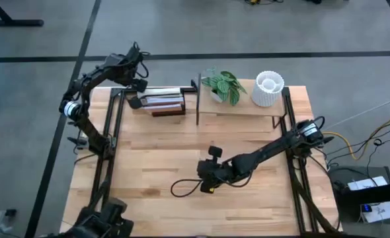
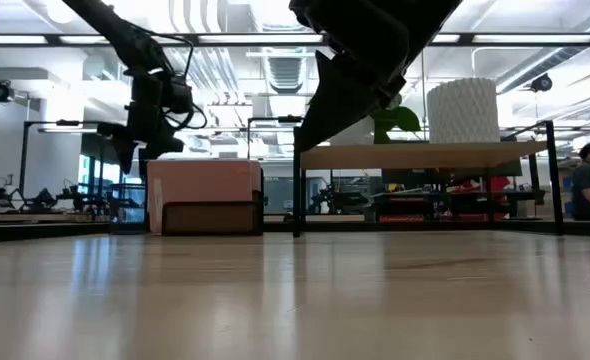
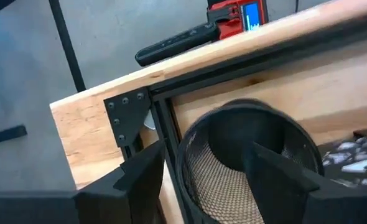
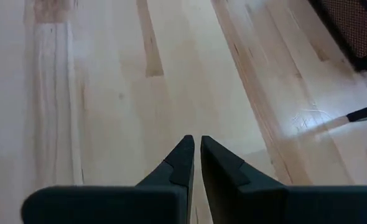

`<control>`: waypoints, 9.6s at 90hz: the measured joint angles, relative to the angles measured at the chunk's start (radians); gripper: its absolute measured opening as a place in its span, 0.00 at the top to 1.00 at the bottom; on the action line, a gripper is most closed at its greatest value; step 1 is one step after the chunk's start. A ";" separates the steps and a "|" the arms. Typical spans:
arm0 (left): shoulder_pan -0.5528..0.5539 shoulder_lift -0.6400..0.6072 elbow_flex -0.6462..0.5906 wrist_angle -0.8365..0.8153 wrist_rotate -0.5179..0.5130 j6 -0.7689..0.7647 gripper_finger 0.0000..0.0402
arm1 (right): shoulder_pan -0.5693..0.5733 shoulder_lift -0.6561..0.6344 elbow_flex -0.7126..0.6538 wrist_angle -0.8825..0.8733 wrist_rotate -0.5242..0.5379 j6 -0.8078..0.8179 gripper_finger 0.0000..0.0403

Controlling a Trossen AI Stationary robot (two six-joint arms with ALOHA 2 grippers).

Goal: Stock shelves
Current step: Put the black pen organizer under the shelf

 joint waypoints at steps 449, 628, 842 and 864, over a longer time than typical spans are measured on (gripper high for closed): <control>-0.156 -0.570 -0.875 0.715 -0.102 -1.258 0.83 | -0.129 0.000 -0.061 0.257 -0.213 -0.528 0.97; -0.352 -1.519 -0.916 0.721 0.566 -0.443 1.00 | -0.125 0.000 -0.039 0.250 -0.211 -0.528 0.97; -1.414 -0.342 -0.795 1.316 -0.154 -0.460 1.00 | -0.096 -0.194 -0.039 -0.175 0.065 -0.349 0.97; -1.361 -0.237 -0.599 1.080 -0.072 -0.473 1.00 | -0.085 -0.213 -0.039 -0.228 0.085 -0.300 0.97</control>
